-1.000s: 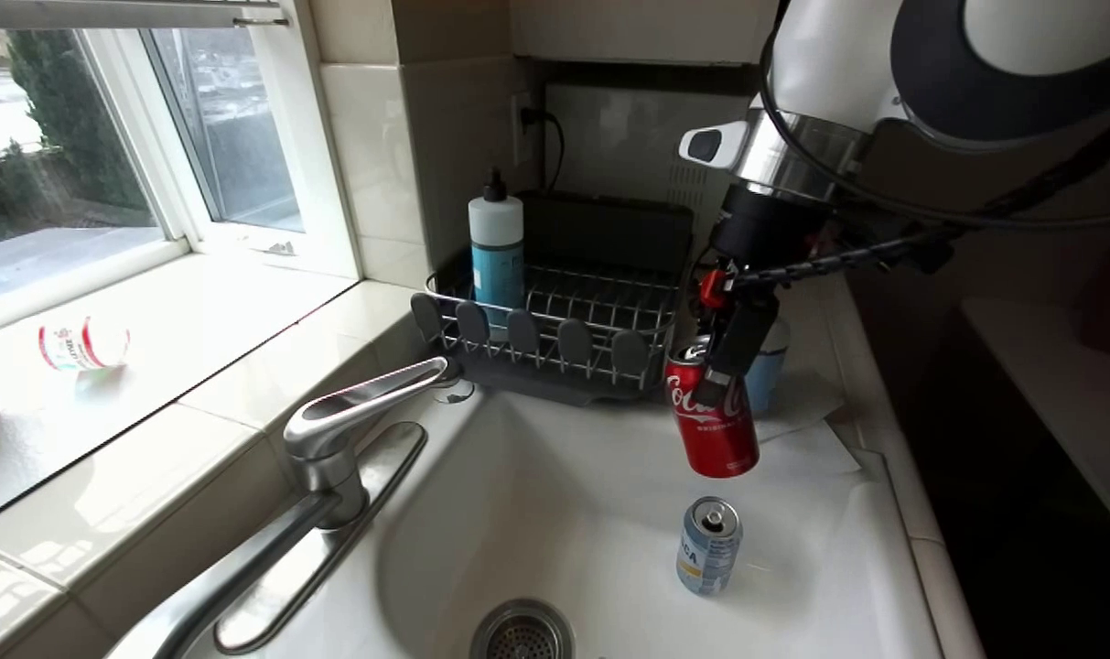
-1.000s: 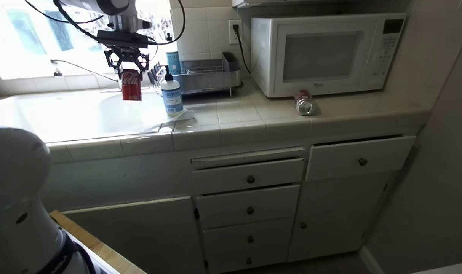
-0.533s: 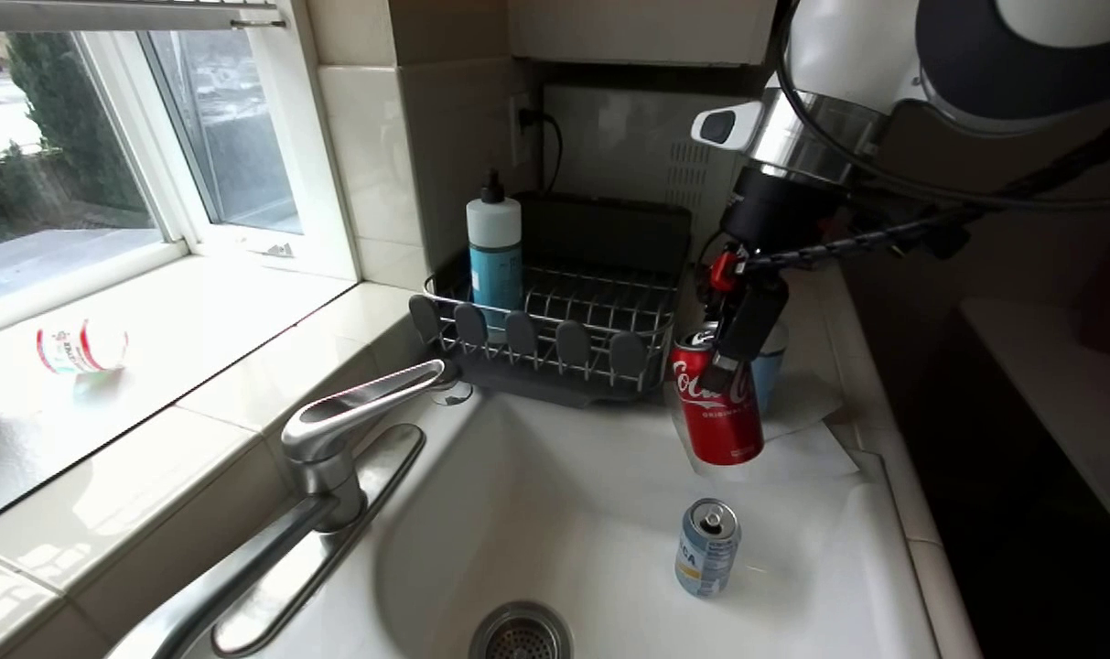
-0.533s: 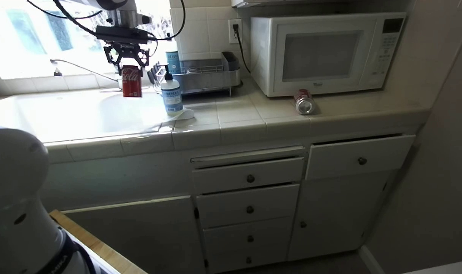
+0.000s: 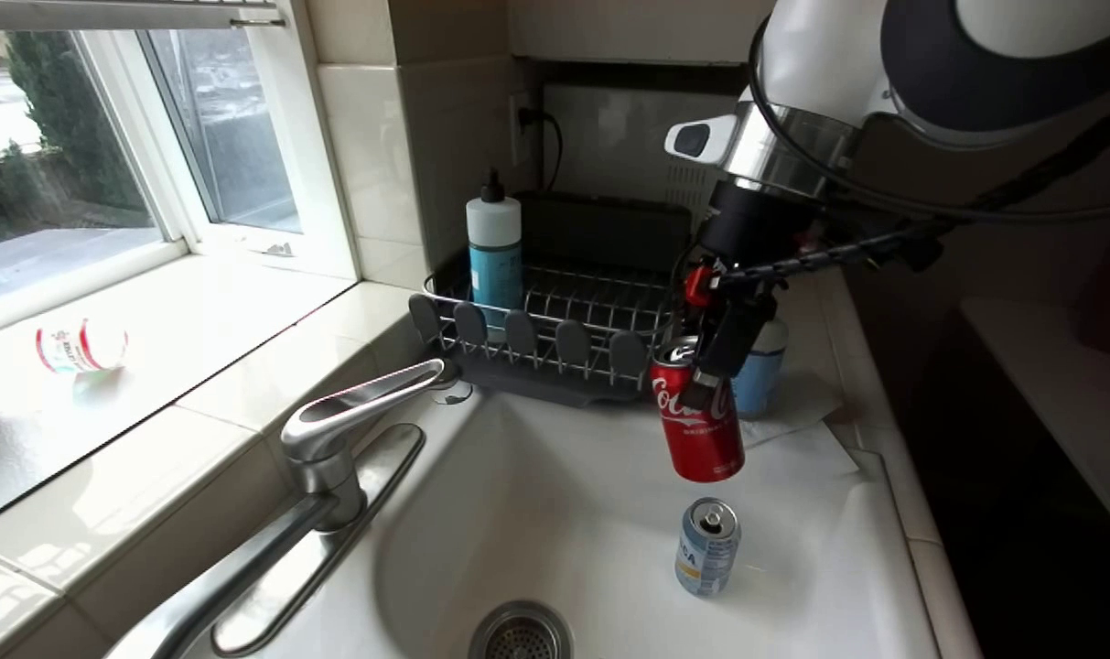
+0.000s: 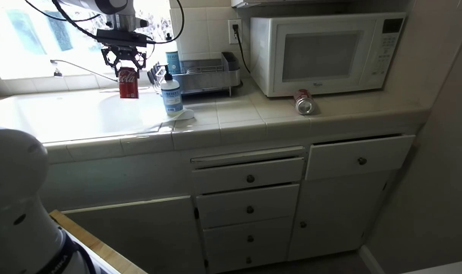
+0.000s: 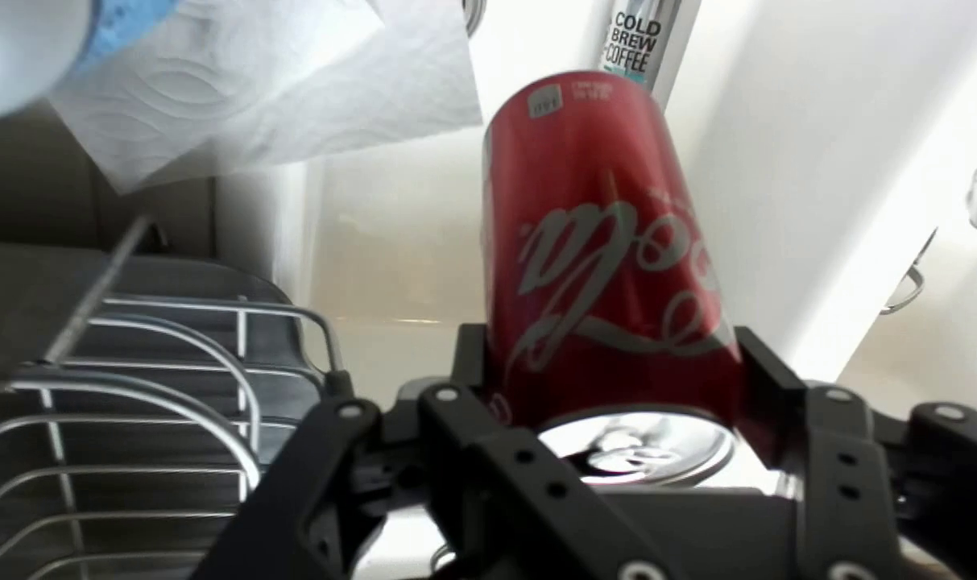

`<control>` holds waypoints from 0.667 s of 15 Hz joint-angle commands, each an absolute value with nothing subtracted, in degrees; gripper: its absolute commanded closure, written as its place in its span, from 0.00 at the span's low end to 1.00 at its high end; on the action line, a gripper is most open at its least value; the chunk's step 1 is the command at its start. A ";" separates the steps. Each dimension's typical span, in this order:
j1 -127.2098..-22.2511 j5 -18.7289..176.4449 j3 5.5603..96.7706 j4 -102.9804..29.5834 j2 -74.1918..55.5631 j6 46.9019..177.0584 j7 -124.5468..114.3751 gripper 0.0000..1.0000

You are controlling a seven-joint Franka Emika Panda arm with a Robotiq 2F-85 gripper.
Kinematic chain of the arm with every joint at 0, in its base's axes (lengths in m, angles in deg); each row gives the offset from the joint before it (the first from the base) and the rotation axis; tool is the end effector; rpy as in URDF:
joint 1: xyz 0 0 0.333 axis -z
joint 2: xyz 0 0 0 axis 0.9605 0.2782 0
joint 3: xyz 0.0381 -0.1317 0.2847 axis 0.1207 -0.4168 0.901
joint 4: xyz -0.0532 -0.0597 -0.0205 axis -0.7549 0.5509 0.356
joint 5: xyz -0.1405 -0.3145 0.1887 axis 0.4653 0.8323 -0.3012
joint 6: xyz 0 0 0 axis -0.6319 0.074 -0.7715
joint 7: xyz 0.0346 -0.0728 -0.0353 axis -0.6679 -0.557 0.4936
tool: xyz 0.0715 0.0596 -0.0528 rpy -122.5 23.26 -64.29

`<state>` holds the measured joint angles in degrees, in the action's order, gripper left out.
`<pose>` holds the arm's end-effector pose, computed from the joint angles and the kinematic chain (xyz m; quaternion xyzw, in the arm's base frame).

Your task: Put one red can inside the right sink

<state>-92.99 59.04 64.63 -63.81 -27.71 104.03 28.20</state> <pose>0.4816 0.2749 0.4560 -0.9029 -0.4048 -0.0780 0.1215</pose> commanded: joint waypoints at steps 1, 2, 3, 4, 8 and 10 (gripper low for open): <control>-92.34 56.38 67.95 -56.80 -19.66 101.68 31.43 0.53; -92.22 57.09 68.85 -55.51 -17.86 101.93 30.21 0.53; -92.14 57.60 69.66 -54.19 -15.87 102.52 29.23 0.53; -92.07 58.62 70.25 -52.82 -14.08 102.56 27.62 0.53; -93.60 66.50 70.10 -49.39 -8.93 105.95 11.77 0.53; -94.81 69.95 69.35 -48.30 -7.38 107.06 3.14 0.53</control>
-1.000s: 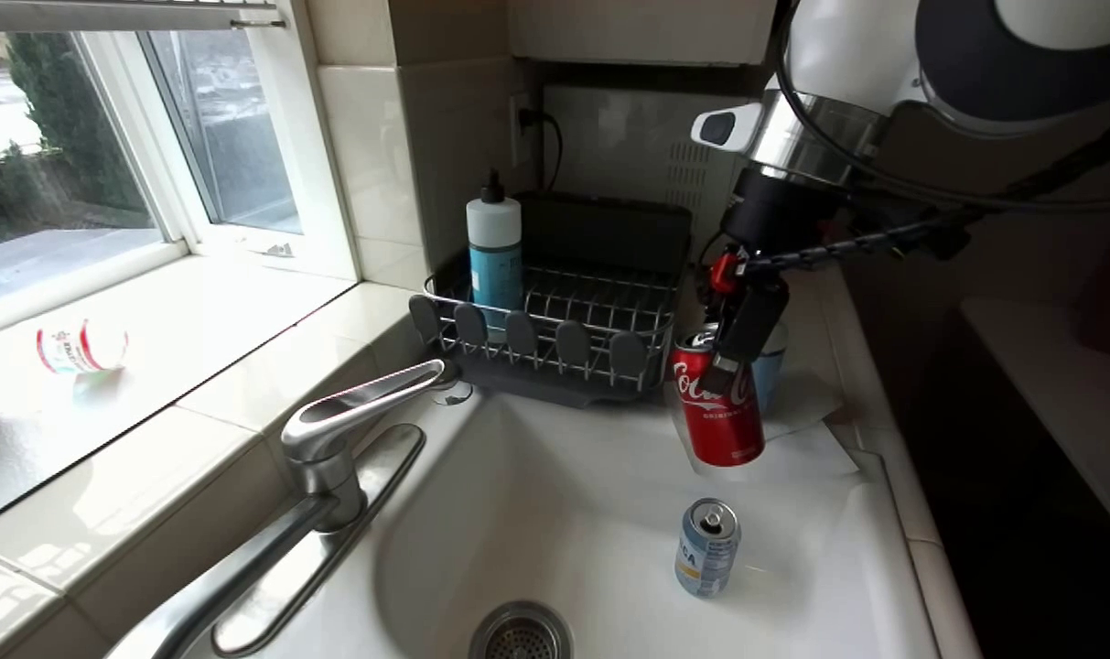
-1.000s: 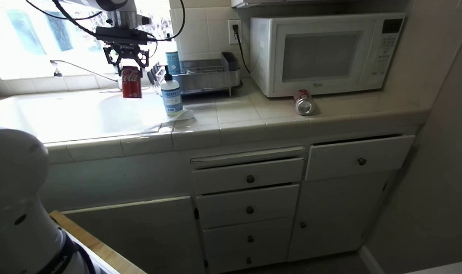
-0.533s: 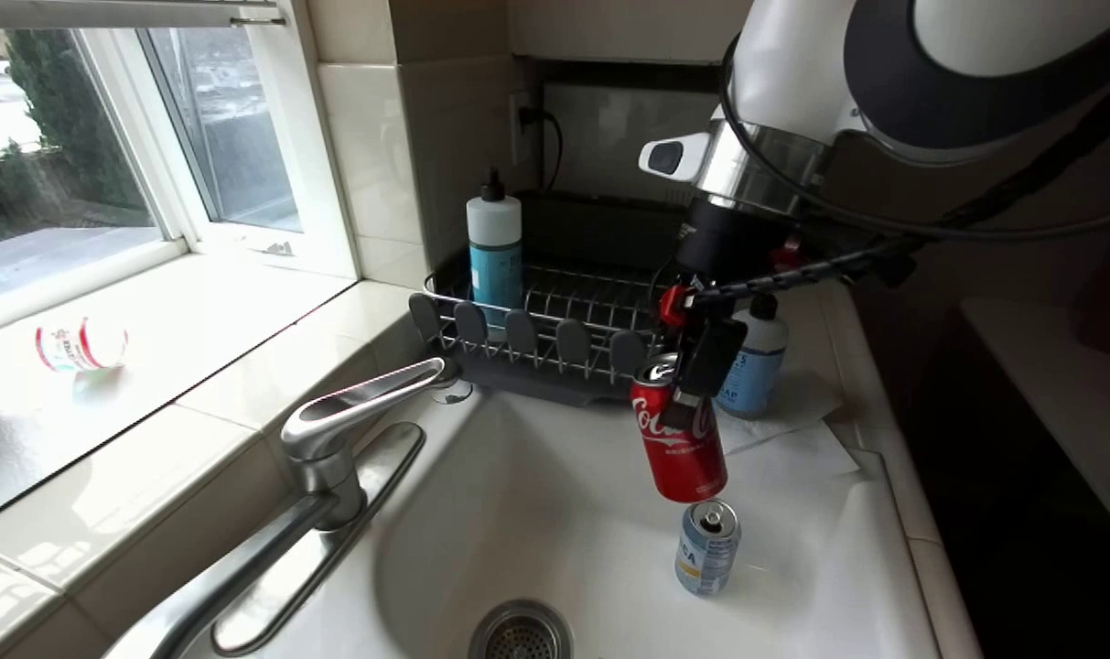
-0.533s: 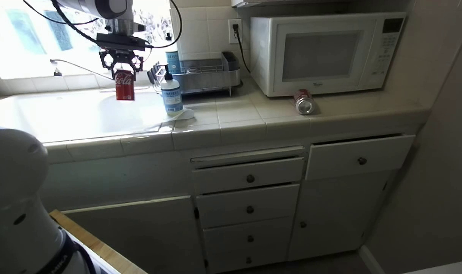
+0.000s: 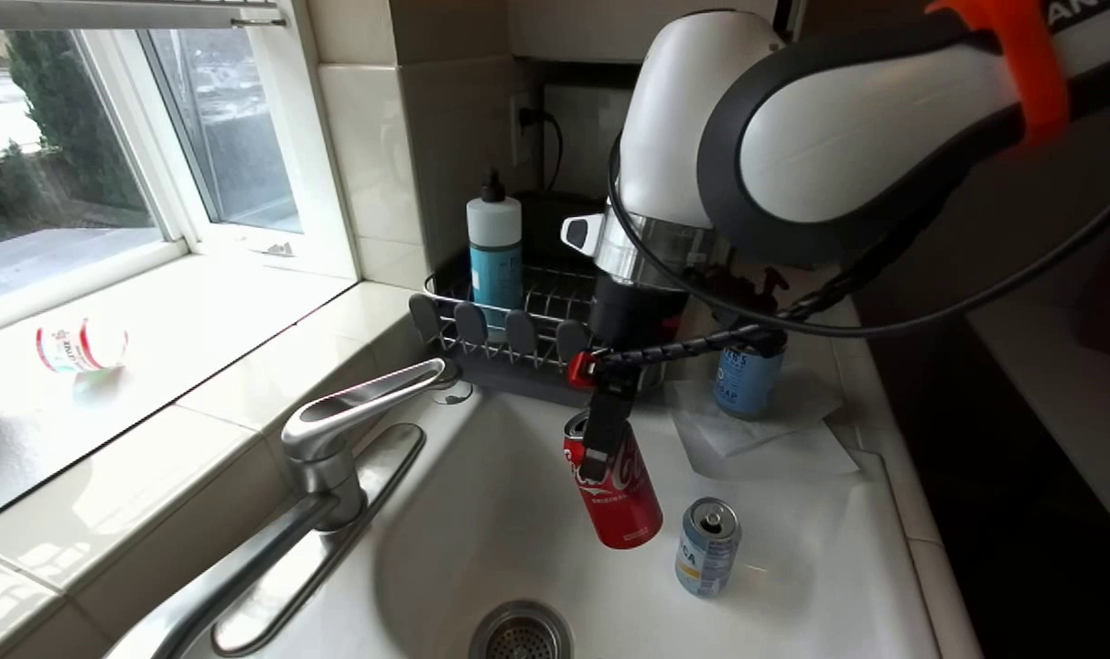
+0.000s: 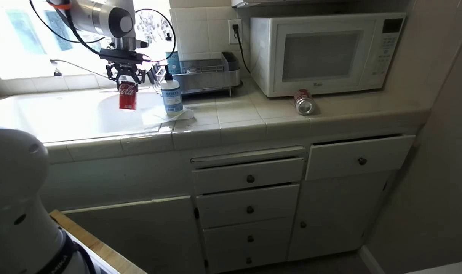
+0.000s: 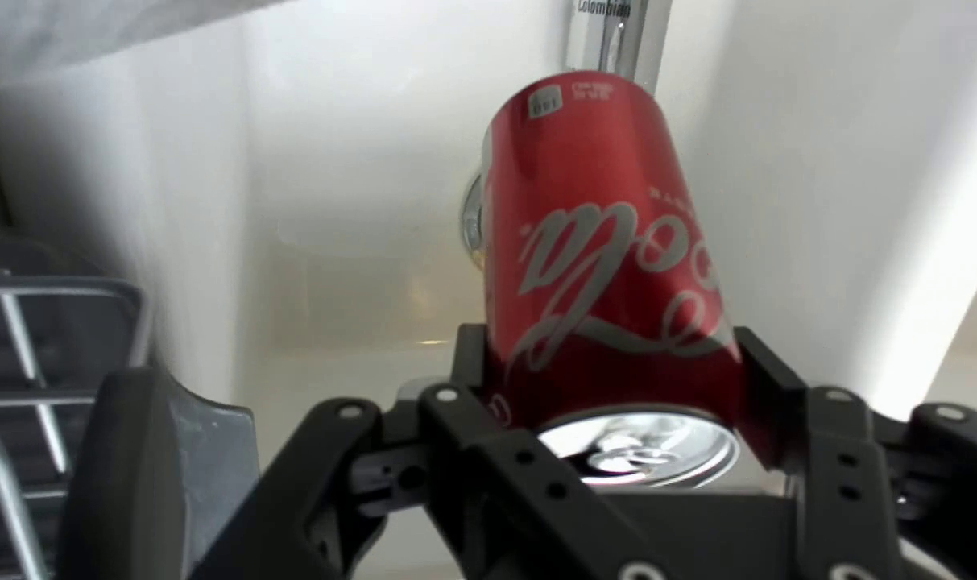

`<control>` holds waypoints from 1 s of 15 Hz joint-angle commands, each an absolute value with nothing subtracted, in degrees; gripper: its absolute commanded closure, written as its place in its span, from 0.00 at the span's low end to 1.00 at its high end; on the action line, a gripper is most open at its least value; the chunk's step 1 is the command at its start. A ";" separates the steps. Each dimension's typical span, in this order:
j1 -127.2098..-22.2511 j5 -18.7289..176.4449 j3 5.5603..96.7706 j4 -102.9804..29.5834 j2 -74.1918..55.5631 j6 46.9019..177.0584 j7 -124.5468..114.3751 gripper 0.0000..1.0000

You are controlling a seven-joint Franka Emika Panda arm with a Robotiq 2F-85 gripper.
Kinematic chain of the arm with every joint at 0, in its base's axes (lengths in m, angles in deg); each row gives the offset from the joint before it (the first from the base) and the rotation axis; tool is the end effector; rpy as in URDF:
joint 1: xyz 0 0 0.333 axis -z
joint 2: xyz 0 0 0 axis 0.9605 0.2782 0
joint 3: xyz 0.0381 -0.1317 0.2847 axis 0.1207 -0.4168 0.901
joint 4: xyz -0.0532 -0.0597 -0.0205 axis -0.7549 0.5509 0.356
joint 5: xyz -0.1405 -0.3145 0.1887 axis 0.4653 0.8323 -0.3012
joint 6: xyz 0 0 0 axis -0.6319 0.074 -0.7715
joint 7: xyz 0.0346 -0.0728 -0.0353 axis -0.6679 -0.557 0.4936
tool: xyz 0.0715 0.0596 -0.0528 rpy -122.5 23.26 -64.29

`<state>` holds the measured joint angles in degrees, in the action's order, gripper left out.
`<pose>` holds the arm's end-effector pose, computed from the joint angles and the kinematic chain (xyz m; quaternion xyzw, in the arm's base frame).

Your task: Put one red can inside the right sink

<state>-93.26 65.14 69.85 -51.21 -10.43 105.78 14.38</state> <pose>0.5238 0.3506 0.3896 -0.9263 -0.3560 -0.0366 0.1177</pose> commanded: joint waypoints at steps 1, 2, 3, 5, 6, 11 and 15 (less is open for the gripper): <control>-96.84 71.44 67.69 -47.97 -6.84 107.99 -1.03 0.53; -98.38 73.01 66.57 -47.63 -6.19 108.94 -5.16 0.53; -97.69 75.29 68.24 -46.55 -5.00 109.36 -9.26 0.53; -99.03 77.58 68.80 -44.94 -2.99 108.73 -11.27 0.53; -96.88 75.39 69.46 -47.20 -5.44 108.41 -7.61 0.28; -98.35 76.48 69.45 -45.49 -3.34 108.39 -9.49 0.28; -99.20 79.00 68.12 -44.69 -1.98 109.23 -11.89 0.53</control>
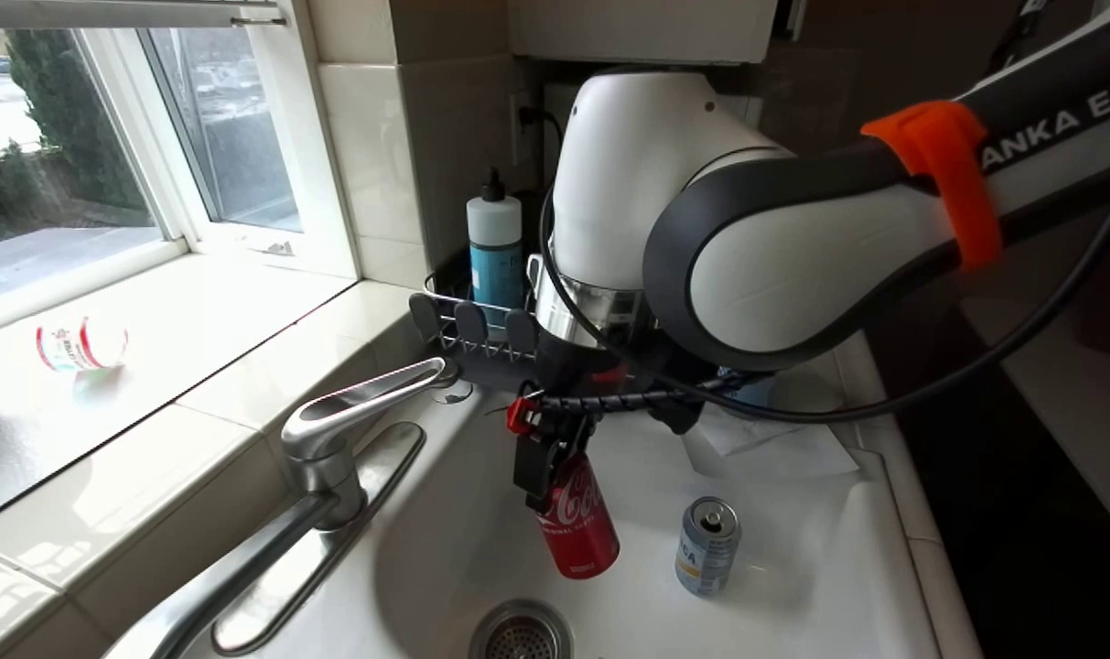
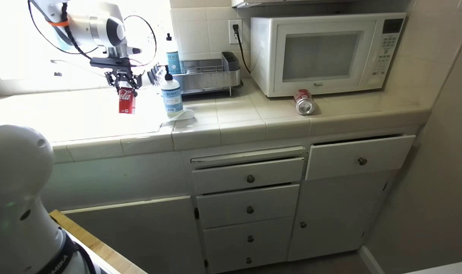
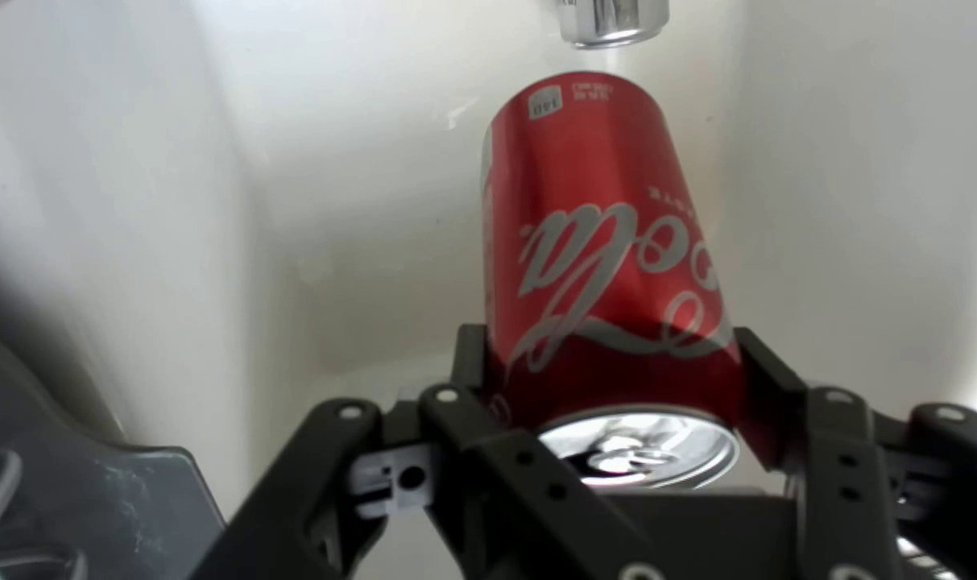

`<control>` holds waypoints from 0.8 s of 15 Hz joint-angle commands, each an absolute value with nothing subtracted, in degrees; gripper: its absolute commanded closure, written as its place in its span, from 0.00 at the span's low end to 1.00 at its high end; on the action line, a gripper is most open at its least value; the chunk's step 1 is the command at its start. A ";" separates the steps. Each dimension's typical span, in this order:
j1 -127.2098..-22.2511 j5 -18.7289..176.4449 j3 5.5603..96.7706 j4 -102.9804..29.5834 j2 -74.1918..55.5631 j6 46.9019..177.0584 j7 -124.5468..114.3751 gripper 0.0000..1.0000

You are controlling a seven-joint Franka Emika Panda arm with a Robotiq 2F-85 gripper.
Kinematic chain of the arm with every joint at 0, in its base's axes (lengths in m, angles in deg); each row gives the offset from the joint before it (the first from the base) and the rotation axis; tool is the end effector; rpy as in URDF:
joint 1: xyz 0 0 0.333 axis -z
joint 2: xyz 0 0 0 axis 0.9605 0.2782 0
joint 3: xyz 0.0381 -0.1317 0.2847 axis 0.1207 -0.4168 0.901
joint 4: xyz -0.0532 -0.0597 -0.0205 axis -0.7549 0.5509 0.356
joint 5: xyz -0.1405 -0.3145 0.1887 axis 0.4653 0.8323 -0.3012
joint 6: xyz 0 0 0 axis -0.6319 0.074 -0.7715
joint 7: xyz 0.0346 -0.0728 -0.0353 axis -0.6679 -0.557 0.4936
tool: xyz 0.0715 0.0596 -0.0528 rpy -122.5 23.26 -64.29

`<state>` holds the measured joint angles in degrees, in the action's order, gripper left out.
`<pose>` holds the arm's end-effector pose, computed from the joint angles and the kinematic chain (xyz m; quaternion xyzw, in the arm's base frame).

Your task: Put one red can inside the right sink

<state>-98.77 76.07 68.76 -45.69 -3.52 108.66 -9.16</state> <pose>0.5264 0.4018 0.3622 -0.9656 -0.2464 -0.0483 0.0679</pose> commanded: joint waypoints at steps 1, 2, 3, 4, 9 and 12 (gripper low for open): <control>-99.60 80.17 67.76 -44.75 -1.45 110.00 -12.48 0.53; -99.90 81.44 67.44 -45.01 -1.24 110.59 -13.08 0.53; -100.31 83.24 66.88 -45.70 -1.37 111.43 -14.10 0.53; -100.57 85.04 66.38 -46.70 -1.54 112.72 -14.85 0.53; -100.88 86.81 65.70 -51.69 -0.83 124.72 -16.55 0.53; -102.25 89.05 63.61 -55.31 -0.19 132.80 -17.53 0.53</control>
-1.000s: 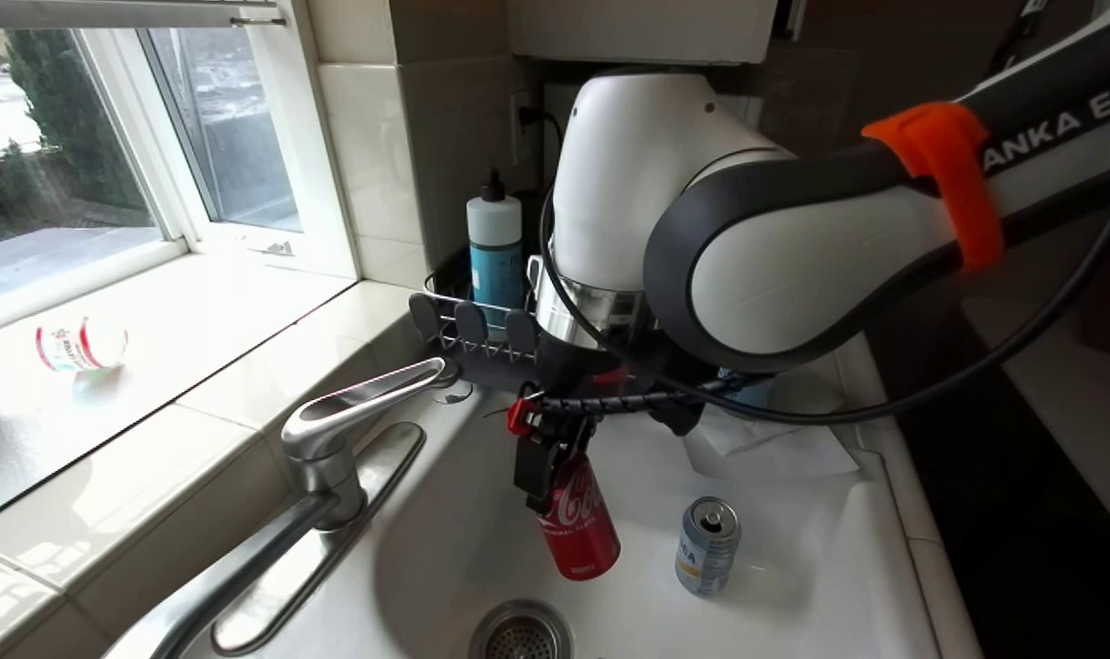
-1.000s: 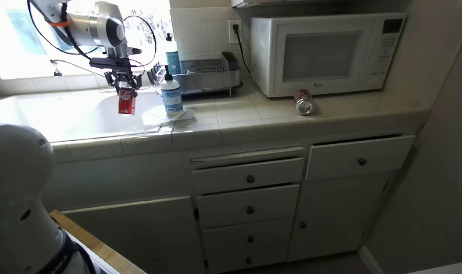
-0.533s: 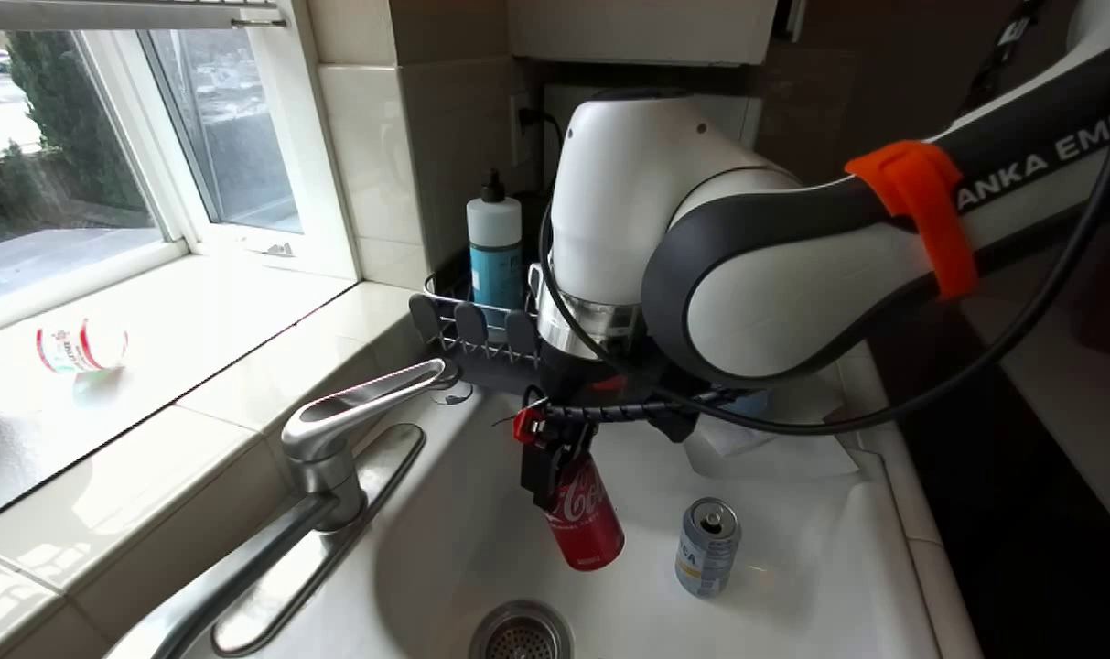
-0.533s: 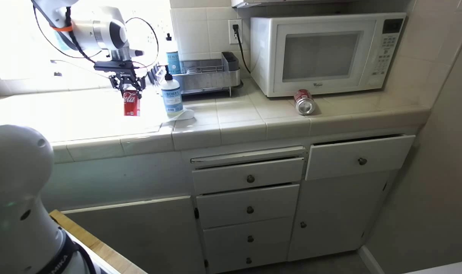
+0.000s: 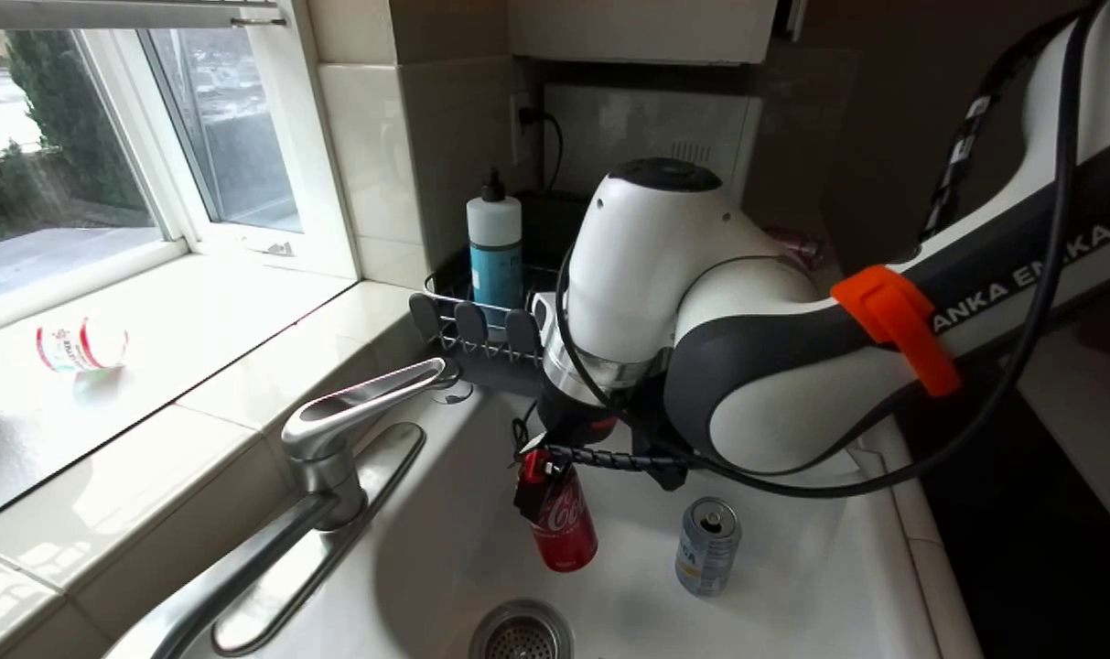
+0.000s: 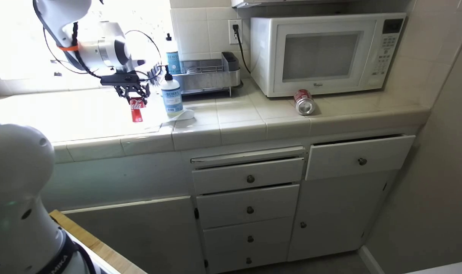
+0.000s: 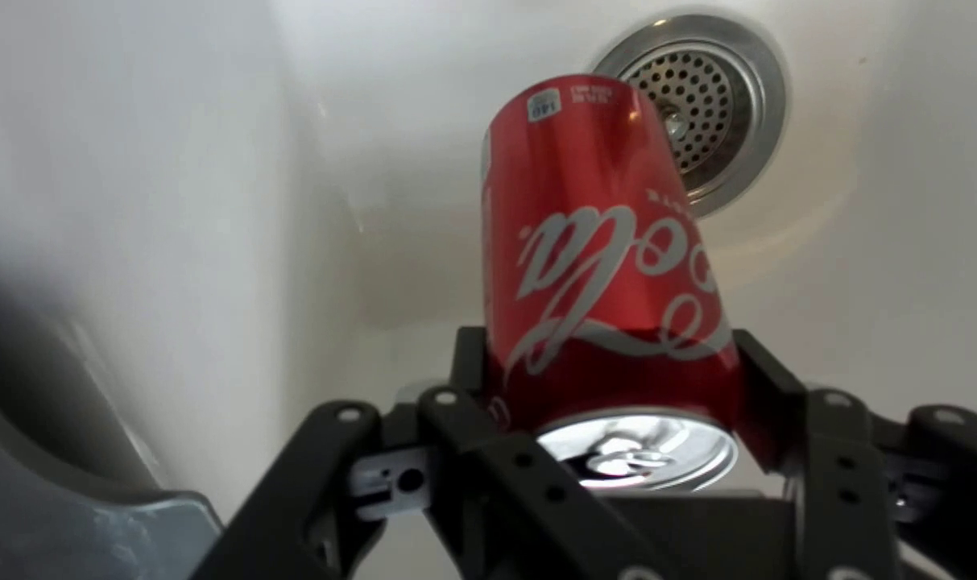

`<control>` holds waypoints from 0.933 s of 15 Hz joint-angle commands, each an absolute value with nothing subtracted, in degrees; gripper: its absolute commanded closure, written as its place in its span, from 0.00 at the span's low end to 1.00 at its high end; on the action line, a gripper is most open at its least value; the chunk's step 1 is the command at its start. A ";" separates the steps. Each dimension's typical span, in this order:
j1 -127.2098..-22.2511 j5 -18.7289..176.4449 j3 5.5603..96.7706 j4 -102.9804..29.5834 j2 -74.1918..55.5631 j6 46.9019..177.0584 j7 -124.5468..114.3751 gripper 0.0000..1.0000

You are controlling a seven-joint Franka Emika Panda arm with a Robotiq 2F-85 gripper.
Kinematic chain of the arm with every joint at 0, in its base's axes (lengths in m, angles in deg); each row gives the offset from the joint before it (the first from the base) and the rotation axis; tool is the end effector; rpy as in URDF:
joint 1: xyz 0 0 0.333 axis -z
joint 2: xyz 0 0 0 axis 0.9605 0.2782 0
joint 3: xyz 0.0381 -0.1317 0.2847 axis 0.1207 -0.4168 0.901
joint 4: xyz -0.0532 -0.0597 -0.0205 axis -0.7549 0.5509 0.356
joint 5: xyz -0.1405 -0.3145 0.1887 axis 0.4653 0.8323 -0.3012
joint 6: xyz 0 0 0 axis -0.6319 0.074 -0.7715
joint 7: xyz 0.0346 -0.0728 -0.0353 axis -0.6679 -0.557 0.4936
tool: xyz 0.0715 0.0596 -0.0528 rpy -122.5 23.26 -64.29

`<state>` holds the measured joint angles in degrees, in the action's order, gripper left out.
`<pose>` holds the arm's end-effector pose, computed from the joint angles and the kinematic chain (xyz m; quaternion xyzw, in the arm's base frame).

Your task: Put one red can inside the right sink

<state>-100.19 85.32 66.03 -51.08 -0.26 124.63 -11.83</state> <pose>0.5317 0.3951 0.3093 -0.9536 -0.2685 -0.1289 0.0428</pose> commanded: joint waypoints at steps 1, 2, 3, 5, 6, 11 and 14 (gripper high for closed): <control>-102.92 90.17 62.58 -56.44 0.00 134.98 -17.98 0.53; -103.75 91.25 61.36 -57.37 0.20 136.66 -18.72 0.53; -104.33 92.29 60.25 -58.18 0.65 138.90 -18.86 0.53; -106.02 94.50 57.53 -59.27 1.45 142.68 -19.46 0.53; -106.85 95.43 56.14 -59.62 1.89 144.22 -19.48 0.53; -107.89 94.40 54.03 -60.64 4.89 153.39 -13.81 0.53; -107.34 92.34 54.31 -61.00 6.66 156.60 -10.20 0.53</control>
